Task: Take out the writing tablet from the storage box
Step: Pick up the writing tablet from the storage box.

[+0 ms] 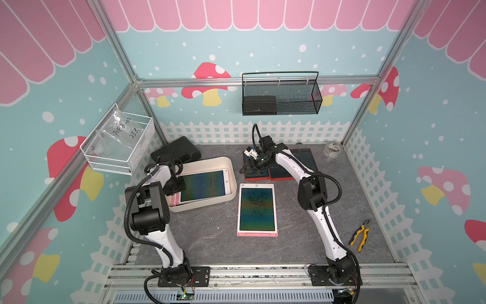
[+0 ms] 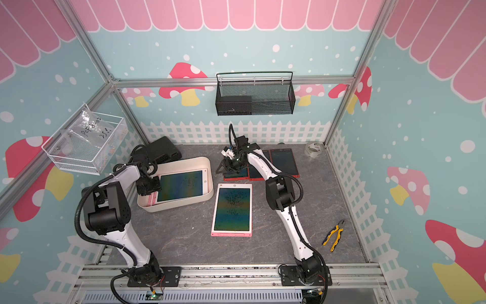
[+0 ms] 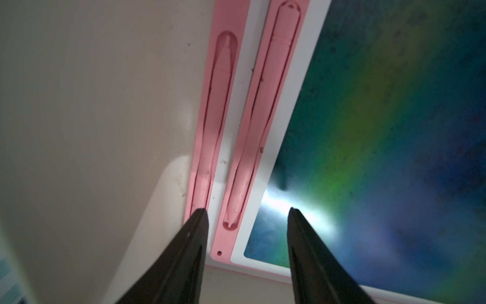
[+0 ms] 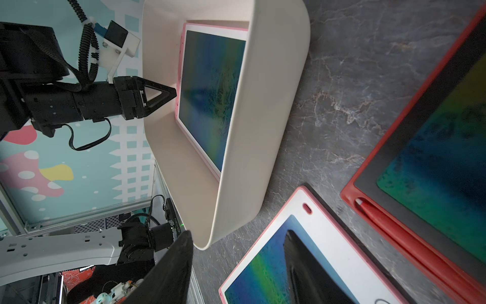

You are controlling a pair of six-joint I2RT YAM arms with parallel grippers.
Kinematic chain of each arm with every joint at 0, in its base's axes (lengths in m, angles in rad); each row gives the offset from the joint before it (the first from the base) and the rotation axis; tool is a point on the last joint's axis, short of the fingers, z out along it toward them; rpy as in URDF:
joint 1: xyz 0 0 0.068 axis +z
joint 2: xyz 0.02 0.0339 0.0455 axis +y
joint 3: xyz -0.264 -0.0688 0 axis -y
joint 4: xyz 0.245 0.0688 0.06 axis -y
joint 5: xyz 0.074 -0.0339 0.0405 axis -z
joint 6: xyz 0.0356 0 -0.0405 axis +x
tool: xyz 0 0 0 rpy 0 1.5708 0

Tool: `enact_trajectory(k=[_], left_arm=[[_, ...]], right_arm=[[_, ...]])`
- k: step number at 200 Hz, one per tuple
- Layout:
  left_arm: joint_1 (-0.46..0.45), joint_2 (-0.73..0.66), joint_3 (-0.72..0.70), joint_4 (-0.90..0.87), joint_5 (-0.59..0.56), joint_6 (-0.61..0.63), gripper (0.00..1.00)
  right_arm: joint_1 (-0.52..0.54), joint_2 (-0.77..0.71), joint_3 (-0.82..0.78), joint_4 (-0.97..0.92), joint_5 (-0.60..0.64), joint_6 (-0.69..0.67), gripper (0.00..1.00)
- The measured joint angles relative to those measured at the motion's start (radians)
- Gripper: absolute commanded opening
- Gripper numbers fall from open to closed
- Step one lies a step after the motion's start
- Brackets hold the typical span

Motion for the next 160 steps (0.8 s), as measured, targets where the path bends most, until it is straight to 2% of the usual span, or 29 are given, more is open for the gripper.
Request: enact_trajectory(k=[160], left_arm=[[0.001,0.048,-0.001,0.093,0.016,0.011,0.5]], right_arm=[[0.018,0.044,0.035,0.039,-0.059,0.062,0.57]])
